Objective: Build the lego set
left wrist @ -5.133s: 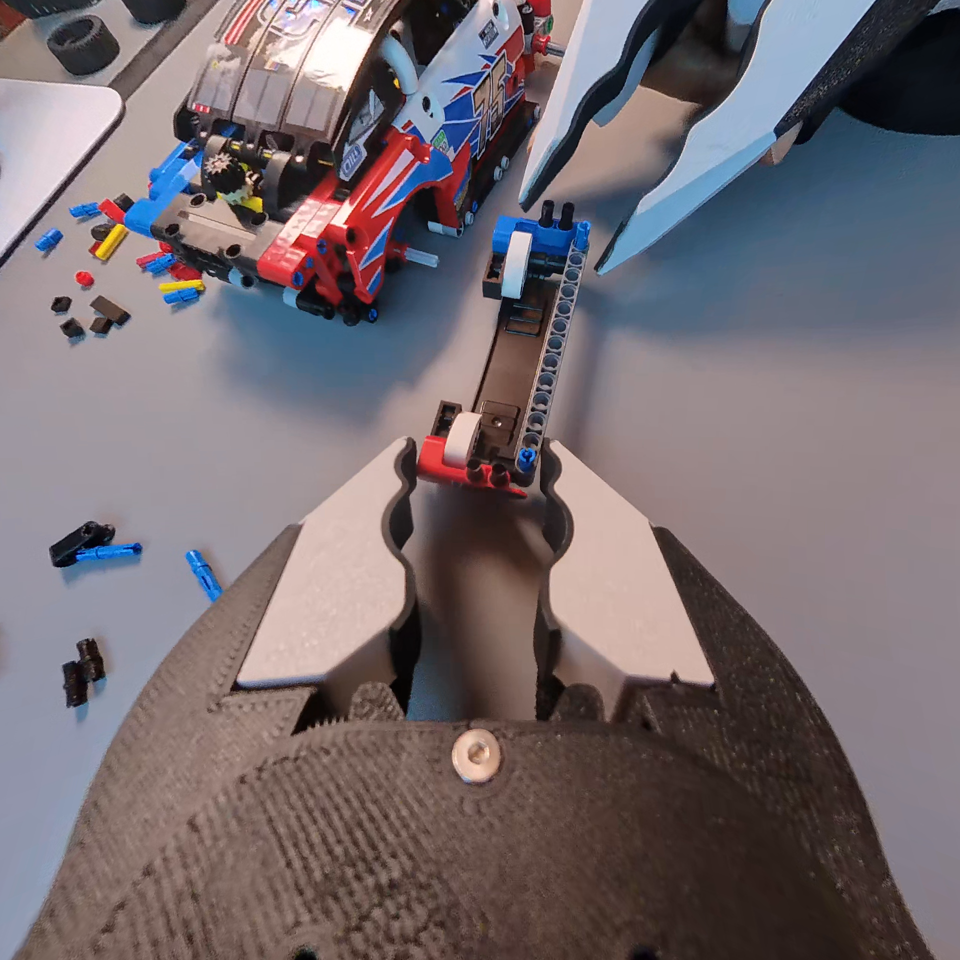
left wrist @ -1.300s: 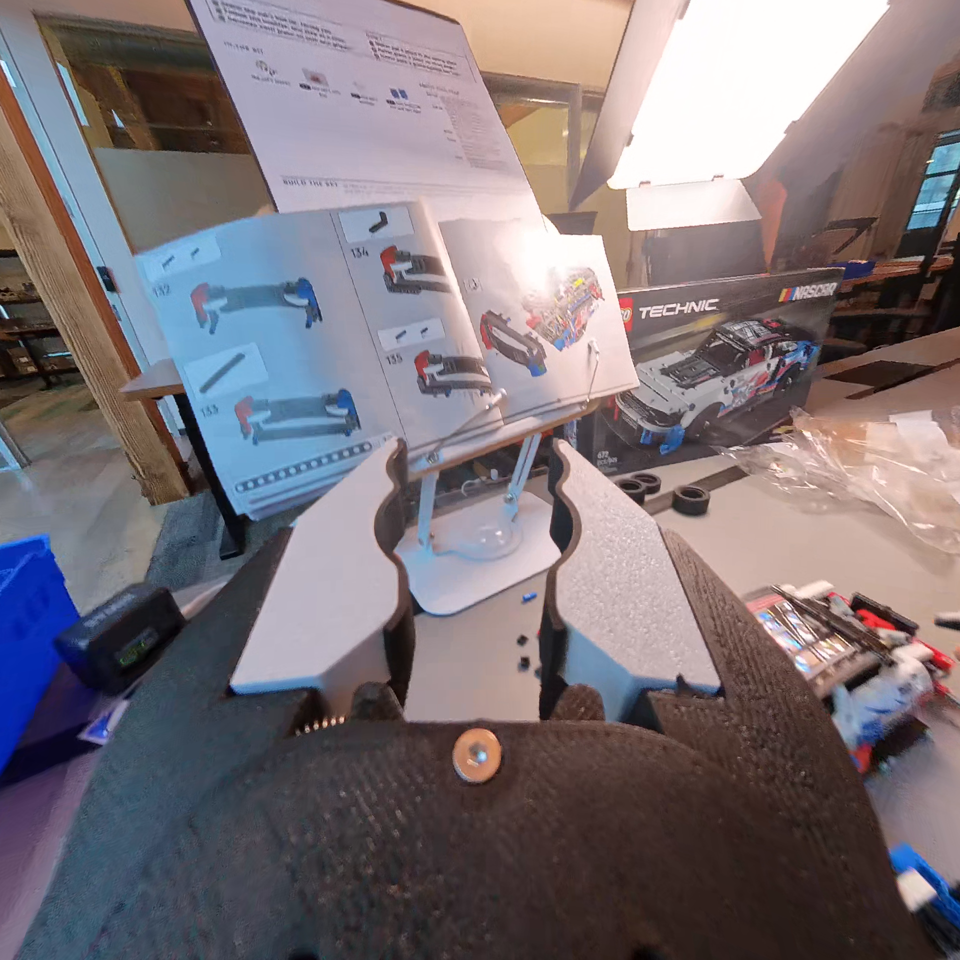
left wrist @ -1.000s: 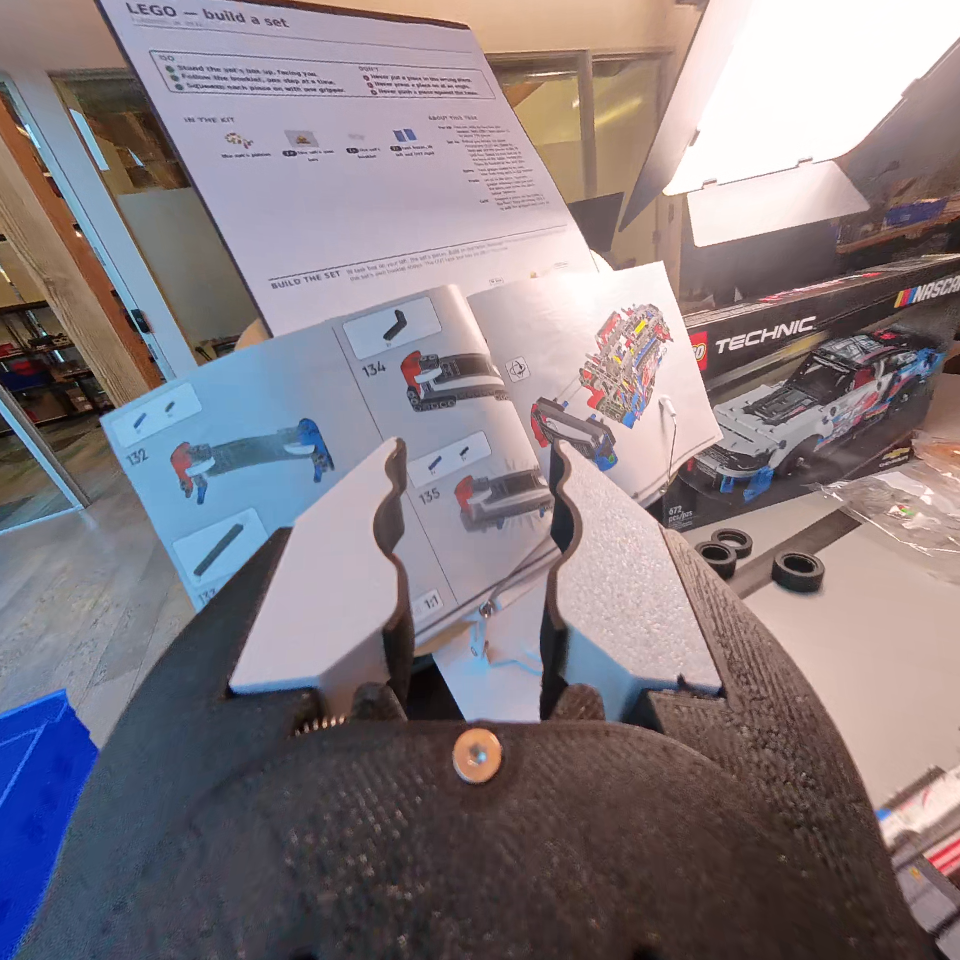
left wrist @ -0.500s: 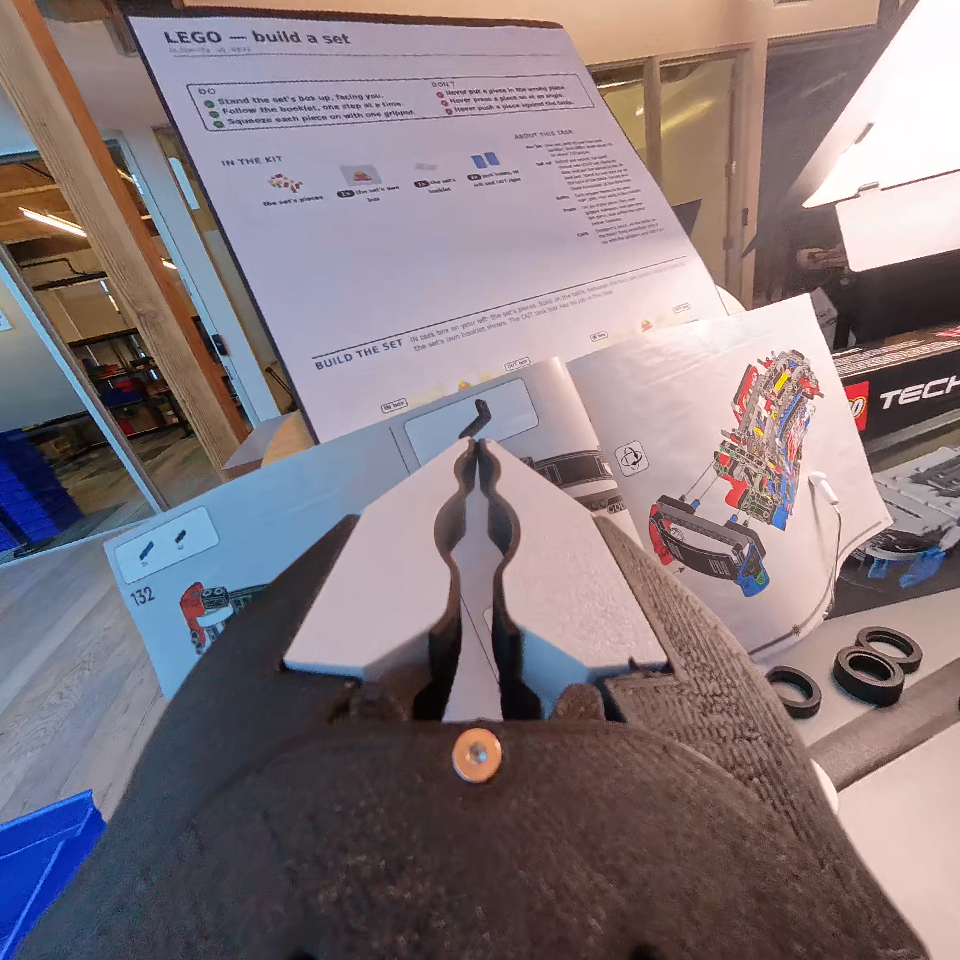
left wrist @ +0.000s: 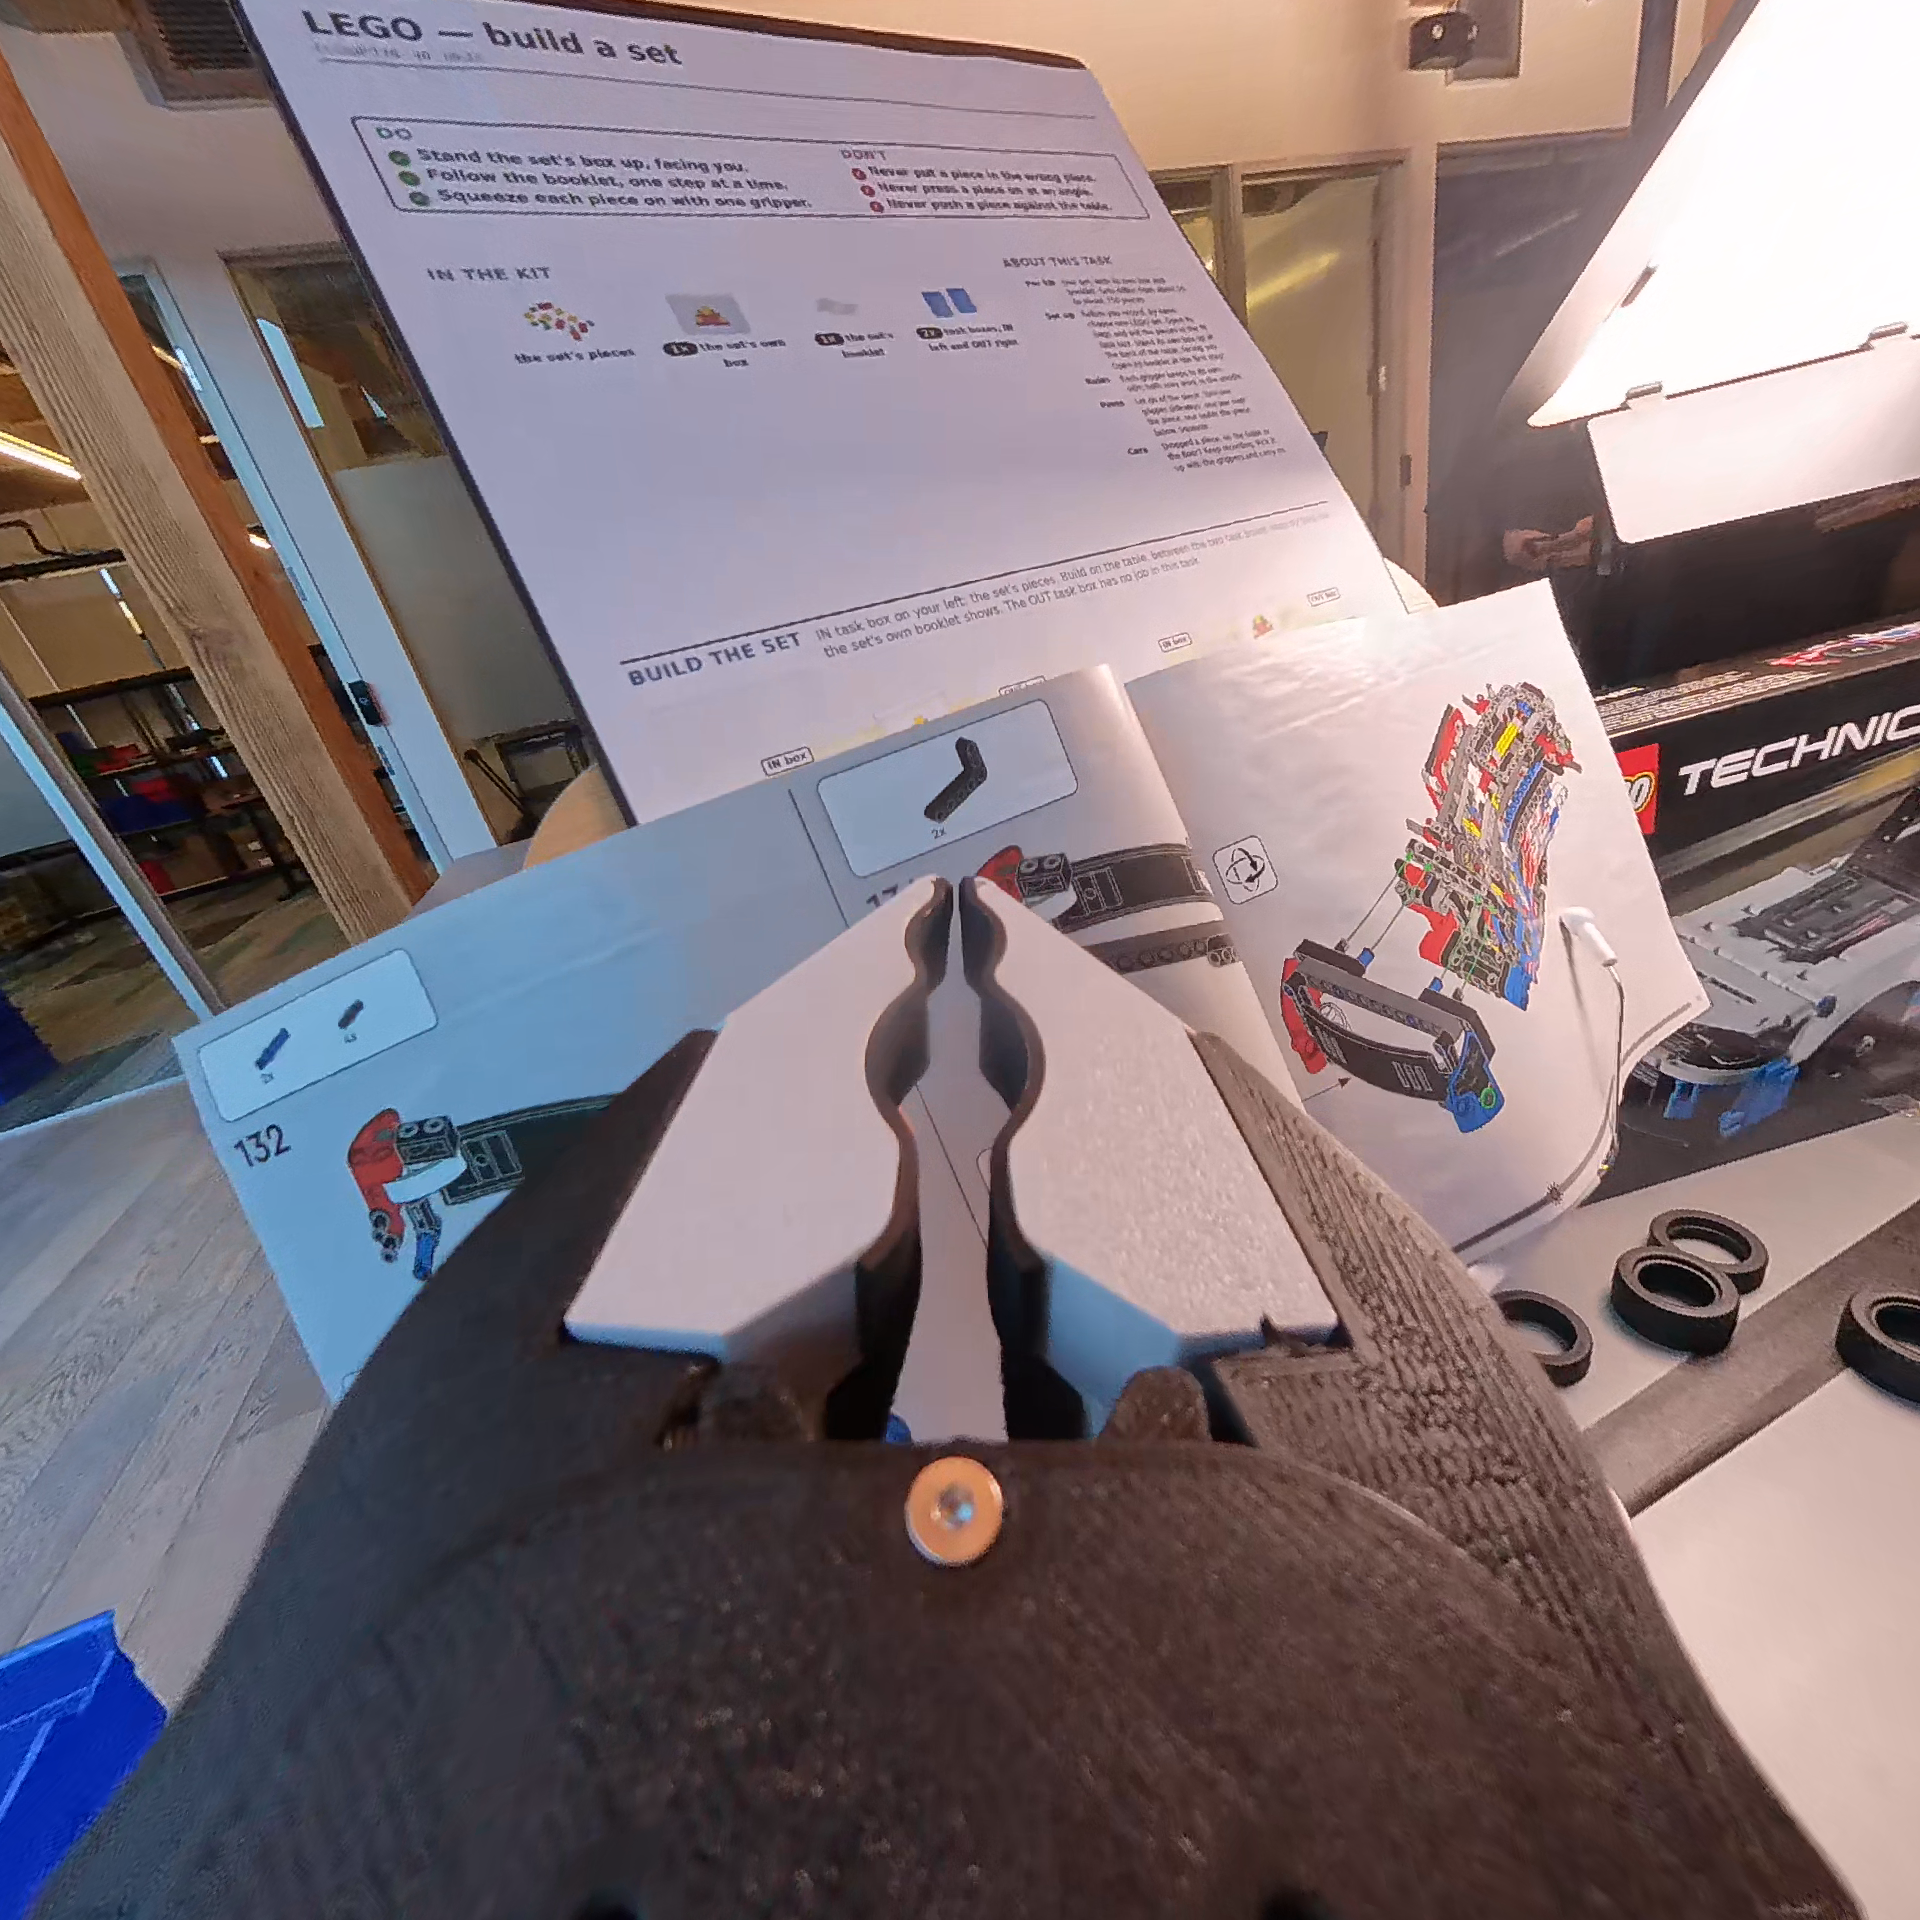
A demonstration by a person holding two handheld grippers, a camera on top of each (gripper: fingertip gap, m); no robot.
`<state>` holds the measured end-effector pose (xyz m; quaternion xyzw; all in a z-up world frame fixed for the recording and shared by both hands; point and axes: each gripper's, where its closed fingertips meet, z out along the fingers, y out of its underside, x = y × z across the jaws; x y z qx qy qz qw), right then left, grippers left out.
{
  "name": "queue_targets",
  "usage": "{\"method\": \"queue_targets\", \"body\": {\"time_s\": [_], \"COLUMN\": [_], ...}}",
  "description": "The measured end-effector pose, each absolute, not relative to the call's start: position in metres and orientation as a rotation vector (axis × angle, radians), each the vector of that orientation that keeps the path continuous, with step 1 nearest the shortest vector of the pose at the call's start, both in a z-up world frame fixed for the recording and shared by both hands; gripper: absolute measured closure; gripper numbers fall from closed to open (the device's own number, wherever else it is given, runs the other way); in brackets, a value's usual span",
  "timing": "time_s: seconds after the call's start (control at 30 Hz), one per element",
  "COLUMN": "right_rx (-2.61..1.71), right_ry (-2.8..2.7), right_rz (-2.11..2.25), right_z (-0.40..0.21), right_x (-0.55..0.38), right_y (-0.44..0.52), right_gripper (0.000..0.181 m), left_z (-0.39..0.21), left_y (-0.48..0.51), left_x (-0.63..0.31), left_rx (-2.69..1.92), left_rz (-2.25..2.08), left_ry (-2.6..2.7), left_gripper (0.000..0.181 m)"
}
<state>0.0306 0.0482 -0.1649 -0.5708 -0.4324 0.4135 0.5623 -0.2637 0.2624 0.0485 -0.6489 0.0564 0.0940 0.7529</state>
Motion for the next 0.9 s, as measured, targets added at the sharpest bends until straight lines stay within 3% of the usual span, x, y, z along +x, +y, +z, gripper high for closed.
{"method": "queue_targets", "body": {"time_s": [0.07,0.13,0.23,0.37,0.53,0.7,0.9], "right_rx": [-1.379,-1.404,-1.391,-1.32,-1.286,-1.284,-1.318], "right_ry": [-1.022,-1.017,-1.011,-1.027,-1.11,-1.17,-1.184], "right_rz": [0.983,1.007,1.002,0.987,0.953,0.947,0.942], "right_z": [-0.167,-0.168,-0.164,-0.156,-0.162,-0.172,-0.182], "right_x": [0.03,0.031,0.034,0.037,0.033,0.026,0.019], "right_y": [0.05,0.05,0.051,0.045,0.032,0.024,0.026], "right_gripper": [0.136,0.134,0.149,0.181,0.181,0.181,0.177], "left_z": [0.048,0.046,0.042,0.048,0.035,-0.061,-0.19], "left_y": [0.255,0.241,0.207,0.129,0.018,-0.088,-0.156], "left_x": [-0.261,-0.255,-0.241,-0.23,-0.269,-0.365,-0.402], "left_rx": [-1.412,-1.405,-1.404,-1.387,-1.59,-2.19,-2.679], "left_rz": [0.188,0.165,0.07,-0.008,0.123,0.371,0.153], "left_ry": [0.135,0.163,0.187,0.213,0.309,0.324,0.426], "left_gripper": [0.181,0.181,0.181,0.18,0.18,0.17,0.162]}}
